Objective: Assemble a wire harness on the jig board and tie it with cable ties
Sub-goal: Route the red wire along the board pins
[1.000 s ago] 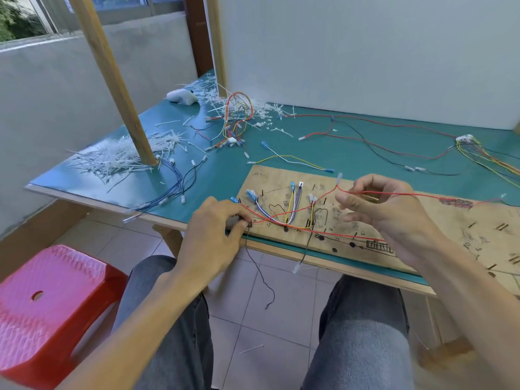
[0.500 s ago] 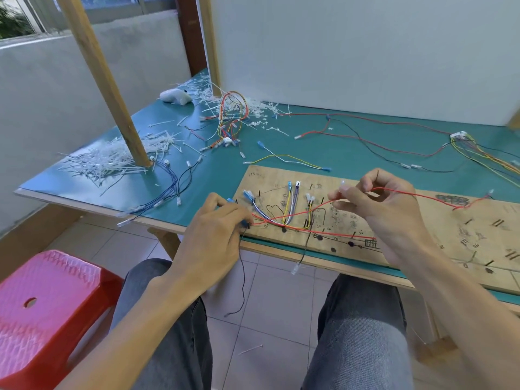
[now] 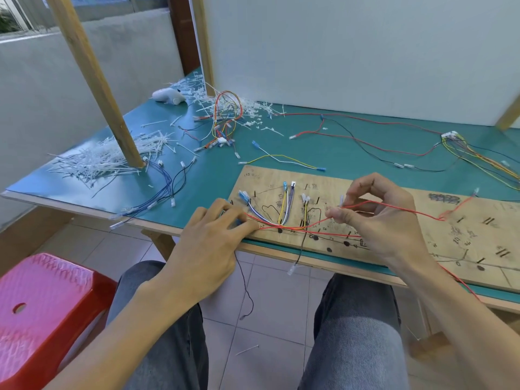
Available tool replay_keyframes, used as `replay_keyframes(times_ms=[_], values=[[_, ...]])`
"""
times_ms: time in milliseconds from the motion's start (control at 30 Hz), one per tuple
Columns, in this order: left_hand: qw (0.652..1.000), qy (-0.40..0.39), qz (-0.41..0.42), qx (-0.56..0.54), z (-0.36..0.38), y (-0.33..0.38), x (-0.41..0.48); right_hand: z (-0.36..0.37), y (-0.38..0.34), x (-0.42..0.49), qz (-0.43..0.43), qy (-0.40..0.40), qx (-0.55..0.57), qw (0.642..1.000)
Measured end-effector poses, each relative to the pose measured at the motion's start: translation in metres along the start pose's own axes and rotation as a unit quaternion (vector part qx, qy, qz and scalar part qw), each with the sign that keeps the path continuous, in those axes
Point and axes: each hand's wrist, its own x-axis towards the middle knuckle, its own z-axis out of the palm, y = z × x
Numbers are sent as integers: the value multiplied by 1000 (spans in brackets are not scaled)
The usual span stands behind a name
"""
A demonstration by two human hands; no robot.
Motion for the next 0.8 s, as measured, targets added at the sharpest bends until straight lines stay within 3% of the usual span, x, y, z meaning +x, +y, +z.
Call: replay_keyframes(times_ms=[233,367,800], values=[[997,-4,0,77,2,21,6,3,7,2,26,-5,-112,993],[997,34,46,47,5,35,20,11,7,15,35,-22,-161,986],[998,7,59,16,21,52,30,25,5,38,-28,-39,-258,965]])
